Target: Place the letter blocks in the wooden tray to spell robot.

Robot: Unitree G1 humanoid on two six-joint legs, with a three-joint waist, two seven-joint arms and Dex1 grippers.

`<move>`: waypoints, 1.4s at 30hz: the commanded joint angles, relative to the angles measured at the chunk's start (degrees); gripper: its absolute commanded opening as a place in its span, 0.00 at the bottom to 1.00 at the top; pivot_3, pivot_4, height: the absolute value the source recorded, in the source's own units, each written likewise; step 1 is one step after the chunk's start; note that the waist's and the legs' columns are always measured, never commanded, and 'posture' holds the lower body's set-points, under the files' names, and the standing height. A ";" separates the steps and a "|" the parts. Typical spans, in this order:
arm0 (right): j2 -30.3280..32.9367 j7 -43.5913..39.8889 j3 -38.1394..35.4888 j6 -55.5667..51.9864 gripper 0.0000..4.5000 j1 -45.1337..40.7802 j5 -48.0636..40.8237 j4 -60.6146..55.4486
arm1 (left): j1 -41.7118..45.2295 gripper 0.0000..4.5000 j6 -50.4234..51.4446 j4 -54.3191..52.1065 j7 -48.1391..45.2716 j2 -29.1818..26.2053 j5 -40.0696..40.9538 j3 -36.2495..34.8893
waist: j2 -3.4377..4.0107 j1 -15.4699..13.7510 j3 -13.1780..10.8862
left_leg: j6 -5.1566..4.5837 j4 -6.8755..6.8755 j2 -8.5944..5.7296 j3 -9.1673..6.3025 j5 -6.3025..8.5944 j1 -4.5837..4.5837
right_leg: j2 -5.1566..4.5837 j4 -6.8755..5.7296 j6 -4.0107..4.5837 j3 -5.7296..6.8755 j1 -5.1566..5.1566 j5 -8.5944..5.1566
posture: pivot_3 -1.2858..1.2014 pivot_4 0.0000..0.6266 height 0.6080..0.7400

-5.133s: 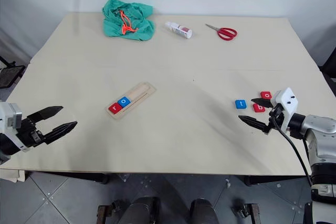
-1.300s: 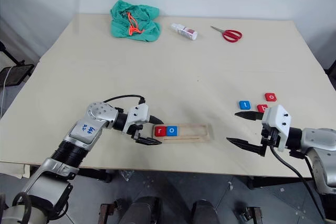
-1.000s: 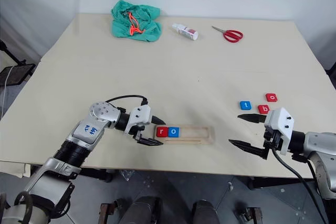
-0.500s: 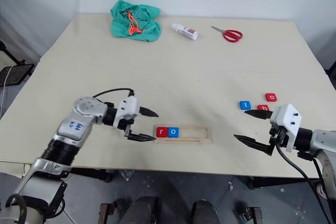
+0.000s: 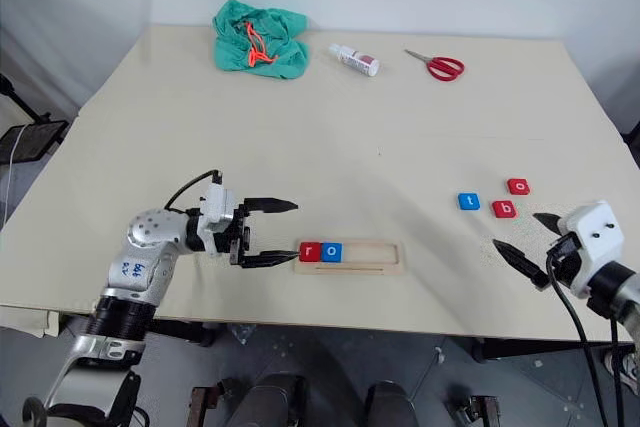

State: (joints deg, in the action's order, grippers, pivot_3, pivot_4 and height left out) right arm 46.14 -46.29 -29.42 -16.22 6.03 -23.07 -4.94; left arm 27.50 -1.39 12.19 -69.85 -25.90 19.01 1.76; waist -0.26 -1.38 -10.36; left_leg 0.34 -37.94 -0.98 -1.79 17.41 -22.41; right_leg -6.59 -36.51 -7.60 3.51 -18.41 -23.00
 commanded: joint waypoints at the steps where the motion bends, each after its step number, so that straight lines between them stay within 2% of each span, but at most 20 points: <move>1: -0.52 2.40 -3.98 -1.08 1.00 1.00 -1.32 -3.66 | -1.42 0.99 -2.51 -1.67 0.29 -0.32 1.34 -1.66 | 0.01 0.05 0.01 | 0.00 0.00 0.00 0.03 0.00 0.01 | 0.00 0.00 0.00 -0.02 0.00 0.00 | 0.52 0.24 1.00; 9: -0.51 3.84 -6.21 -4.74 1.00 5.71 -1.58 -7.34 | -3.04 0.99 -8.91 3.55 -5.02 -3.03 0.24 -1.27 | 0.03 0.06 0.02 | 0.00 0.05 0.03 0.06 0.00 0.05 | 0.02 0.01 0.00 -0.03 0.00 0.00 | 0.52 0.24 1.00; 16: -0.62 4.48 -8.65 -8.72 1.00 8.49 -2.04 -9.42 | -3.67 0.99 -9.34 4.10 -5.65 -4.43 1.14 -1.83 | 0.03 0.02 0.02 | -0.01 0.05 0.00 0.05 0.00 0.05 | 0.00 0.02 0.00 -0.04 0.02 0.00 | 0.52 0.24 1.00; 27: -0.16 5.91 -5.85 -13.80 1.00 4.80 -1.83 -8.81 | -5.89 0.99 -7.62 -0.36 -4.11 -4.40 2.20 -1.84 | 0.03 0.16 0.02 | -0.01 0.06 0.04 0.08 0.01 0.07 | 0.02 0.01 0.00 -0.10 0.01 0.00 | 0.52 0.24 1.00; 39: -0.68 9.97 0.30 -15.54 1.00 -4.81 0.61 -3.68 | -7.54 0.99 -7.09 -2.73 -3.38 -4.55 2.51 -1.91 | 0.04 0.08 0.02 | -0.02 0.10 0.03 0.10 0.00 0.07 | 0.01 0.01 -0.01 -0.13 -0.01 0.00 | 0.52 0.24 1.00; 42: -1.85 13.05 2.42 -16.22 1.00 -9.41 1.70 -0.19 | -7.73 0.99 -6.95 -3.11 -3.08 -4.51 2.49 -1.88 | 0.04 0.18 0.02 | -0.02 0.08 0.03 0.11 0.00 0.07 | 0.00 0.01 -0.01 -0.14 -0.01 0.00 | 0.52 0.24 1.00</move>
State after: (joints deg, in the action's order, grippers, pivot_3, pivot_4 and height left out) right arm 44.84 -35.29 -27.11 -32.51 -1.57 -22.05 -6.06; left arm 19.69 -8.19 11.47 -73.23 -30.10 20.24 0.50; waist -0.22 -1.20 -10.34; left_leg 0.32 -37.86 -0.94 -1.69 17.41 -22.34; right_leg -6.58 -36.50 -7.60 3.38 -18.42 -23.00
